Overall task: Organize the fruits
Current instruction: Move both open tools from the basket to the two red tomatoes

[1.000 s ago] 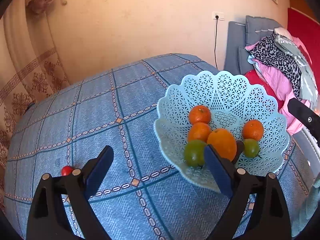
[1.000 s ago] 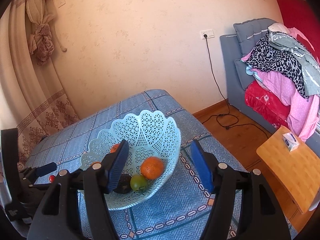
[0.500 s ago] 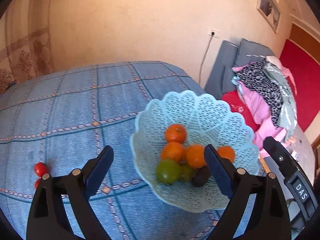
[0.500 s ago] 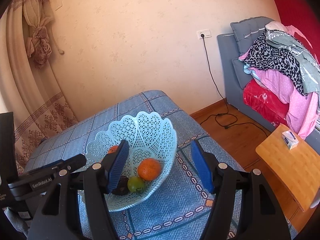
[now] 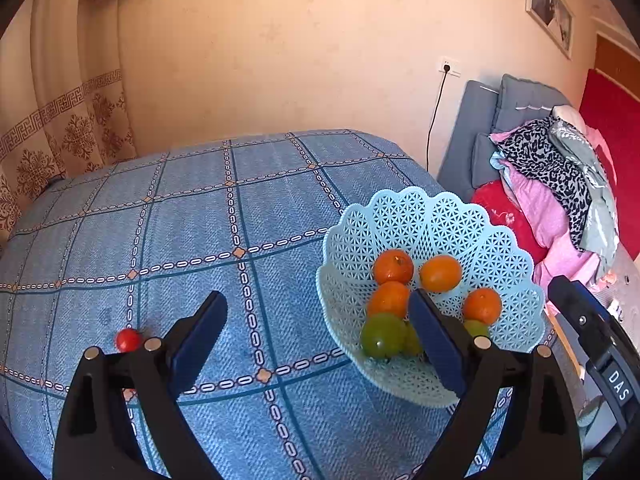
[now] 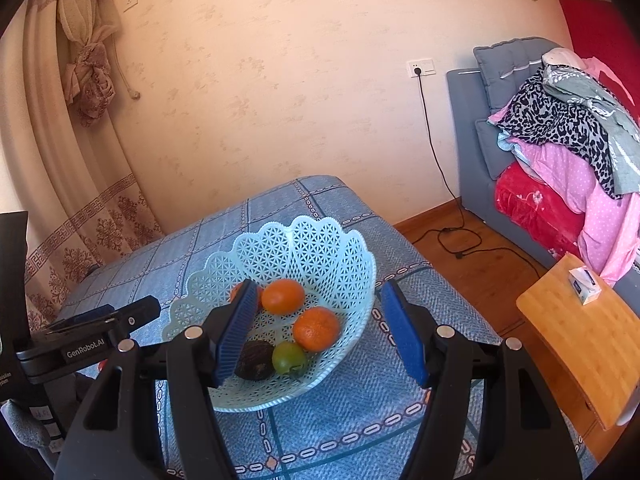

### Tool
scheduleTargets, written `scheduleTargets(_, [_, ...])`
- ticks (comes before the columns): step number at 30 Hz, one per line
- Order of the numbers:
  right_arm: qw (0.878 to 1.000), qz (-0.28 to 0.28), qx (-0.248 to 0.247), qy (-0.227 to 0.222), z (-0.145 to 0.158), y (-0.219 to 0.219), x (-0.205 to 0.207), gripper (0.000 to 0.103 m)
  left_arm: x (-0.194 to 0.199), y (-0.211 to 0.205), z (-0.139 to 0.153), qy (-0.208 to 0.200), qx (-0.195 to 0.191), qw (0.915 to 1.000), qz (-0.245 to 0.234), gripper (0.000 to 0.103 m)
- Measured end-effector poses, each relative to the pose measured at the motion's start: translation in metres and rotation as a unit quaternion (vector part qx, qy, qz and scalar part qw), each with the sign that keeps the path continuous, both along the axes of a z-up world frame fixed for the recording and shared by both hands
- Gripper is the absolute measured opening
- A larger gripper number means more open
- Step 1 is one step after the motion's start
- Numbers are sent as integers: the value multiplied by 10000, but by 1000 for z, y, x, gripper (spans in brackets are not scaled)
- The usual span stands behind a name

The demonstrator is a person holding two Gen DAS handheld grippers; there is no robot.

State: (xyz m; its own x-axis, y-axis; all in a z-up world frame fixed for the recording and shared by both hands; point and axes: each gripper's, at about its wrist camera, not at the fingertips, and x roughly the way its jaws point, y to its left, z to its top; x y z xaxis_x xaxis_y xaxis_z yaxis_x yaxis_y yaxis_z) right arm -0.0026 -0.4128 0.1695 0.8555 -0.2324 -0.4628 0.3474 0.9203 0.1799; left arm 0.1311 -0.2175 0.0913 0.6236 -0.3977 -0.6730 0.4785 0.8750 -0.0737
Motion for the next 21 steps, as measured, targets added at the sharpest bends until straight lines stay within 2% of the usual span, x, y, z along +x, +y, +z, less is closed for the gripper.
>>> scheduleTargets(8, [9999,82,68,55,1,3,-4,67,-4,29,13,-94,-90,9998,156,91])
scheduleTargets(21, [9982,571,-126,114,9,46,6,68,15,119,21,-44,-83,9943,1063,91])
